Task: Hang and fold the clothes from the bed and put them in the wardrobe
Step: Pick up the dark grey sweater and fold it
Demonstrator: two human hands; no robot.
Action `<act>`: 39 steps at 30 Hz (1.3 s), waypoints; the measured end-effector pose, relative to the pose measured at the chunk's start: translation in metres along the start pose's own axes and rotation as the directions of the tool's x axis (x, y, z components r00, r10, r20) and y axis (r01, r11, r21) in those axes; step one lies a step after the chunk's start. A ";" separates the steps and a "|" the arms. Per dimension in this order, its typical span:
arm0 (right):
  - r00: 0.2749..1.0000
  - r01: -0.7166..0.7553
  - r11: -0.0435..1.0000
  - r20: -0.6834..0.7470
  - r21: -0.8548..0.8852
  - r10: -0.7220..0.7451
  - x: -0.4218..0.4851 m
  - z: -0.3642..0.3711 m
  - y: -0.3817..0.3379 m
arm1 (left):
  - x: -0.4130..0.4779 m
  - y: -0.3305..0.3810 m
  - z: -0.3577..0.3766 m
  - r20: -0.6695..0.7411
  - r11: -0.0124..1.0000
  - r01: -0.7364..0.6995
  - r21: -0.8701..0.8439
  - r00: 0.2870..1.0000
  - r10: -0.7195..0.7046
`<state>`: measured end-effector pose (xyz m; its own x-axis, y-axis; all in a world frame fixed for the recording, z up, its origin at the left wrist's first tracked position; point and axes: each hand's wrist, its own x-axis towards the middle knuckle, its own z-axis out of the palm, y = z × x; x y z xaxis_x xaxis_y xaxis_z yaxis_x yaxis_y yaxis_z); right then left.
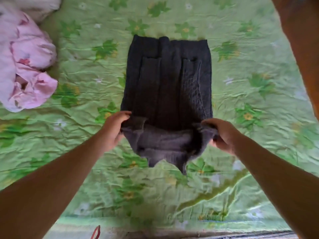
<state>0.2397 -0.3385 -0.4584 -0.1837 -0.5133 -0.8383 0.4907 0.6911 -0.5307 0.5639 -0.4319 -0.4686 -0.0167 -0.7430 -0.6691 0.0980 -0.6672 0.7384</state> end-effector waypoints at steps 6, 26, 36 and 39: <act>0.942 0.244 0.953 -0.187 -0.180 -0.277 0.049 0.013 -0.047 | 0.059 0.034 0.025 -0.042 0.876 -0.189 0.444 0.972 0.231; 0.901 0.315 -0.559 0.427 -0.767 -0.078 0.040 0.009 0.040 | 0.009 -0.061 0.013 0.447 -0.480 -0.407 0.777 0.894 -0.036; 0.820 0.223 -0.171 0.280 -0.960 -0.499 0.018 -0.001 0.052 | -0.013 -0.065 0.018 0.341 -0.208 -0.286 0.936 0.882 0.325; 0.879 0.057 0.087 0.009 -0.995 -0.477 0.041 0.001 0.025 | 0.016 -0.046 0.028 0.011 0.210 -0.077 0.975 0.954 0.299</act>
<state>0.2452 -0.3433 -0.5058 -0.3880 -0.7853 -0.4825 -0.8151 0.5367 -0.2180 0.5311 -0.4146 -0.5106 0.0025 -0.9091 -0.4165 -0.9481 -0.1346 0.2881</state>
